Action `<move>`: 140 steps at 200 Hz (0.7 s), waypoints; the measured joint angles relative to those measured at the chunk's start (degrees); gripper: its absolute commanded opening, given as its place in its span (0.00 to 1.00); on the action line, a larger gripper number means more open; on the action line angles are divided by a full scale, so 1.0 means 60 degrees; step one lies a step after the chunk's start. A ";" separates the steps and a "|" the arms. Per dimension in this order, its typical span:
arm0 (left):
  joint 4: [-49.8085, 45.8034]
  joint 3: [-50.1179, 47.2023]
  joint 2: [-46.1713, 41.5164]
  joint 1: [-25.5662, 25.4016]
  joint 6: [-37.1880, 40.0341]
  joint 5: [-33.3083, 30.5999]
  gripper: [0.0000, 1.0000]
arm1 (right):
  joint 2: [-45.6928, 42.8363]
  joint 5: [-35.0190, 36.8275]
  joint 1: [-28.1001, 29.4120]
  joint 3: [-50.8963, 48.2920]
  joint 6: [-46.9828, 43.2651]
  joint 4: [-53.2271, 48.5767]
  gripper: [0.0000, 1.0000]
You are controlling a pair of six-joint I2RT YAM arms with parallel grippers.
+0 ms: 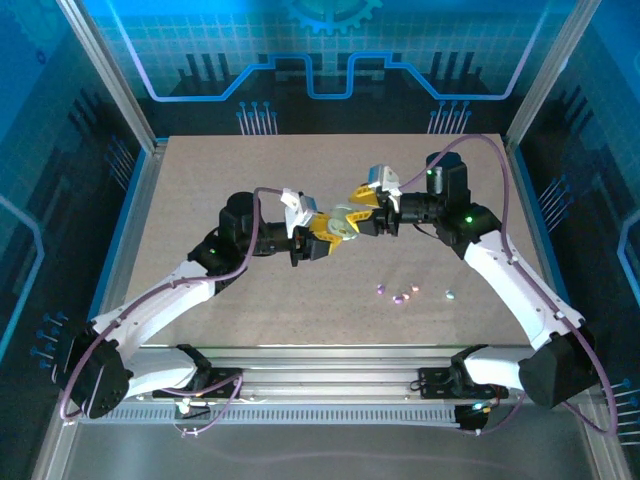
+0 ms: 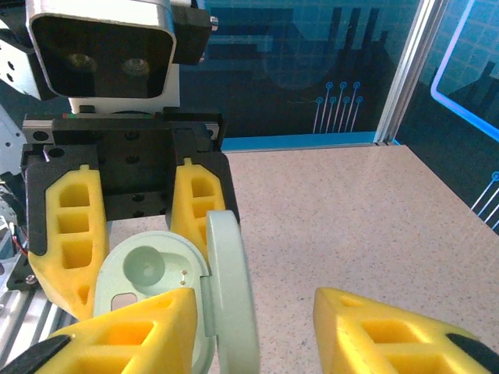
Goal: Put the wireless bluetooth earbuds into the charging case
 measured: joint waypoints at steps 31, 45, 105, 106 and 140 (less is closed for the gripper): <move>0.0004 0.0000 0.0000 0.0000 0.0000 0.0051 0.36 | 0.0182 -0.0226 0.0004 0.0208 -0.0328 -0.0550 0.40; 0.0004 0.0000 0.0000 0.0000 0.0000 0.0073 0.36 | 0.0306 -0.0328 0.0011 0.0317 -0.0433 -0.0714 0.37; 0.0007 0.0000 0.0000 0.0000 0.0015 0.0073 0.40 | 0.0568 -0.0455 0.0066 0.0634 -0.0652 -0.1086 0.11; 0.0007 0.0000 0.0000 0.0000 0.0011 0.0076 0.41 | 0.0568 -0.0459 0.0066 0.0637 -0.0634 -0.1089 0.11; 0.0113 0.0000 0.0018 -0.0036 -0.0066 0.0109 0.58 | 0.0576 -0.0404 0.0084 0.0714 -0.0663 -0.1195 0.08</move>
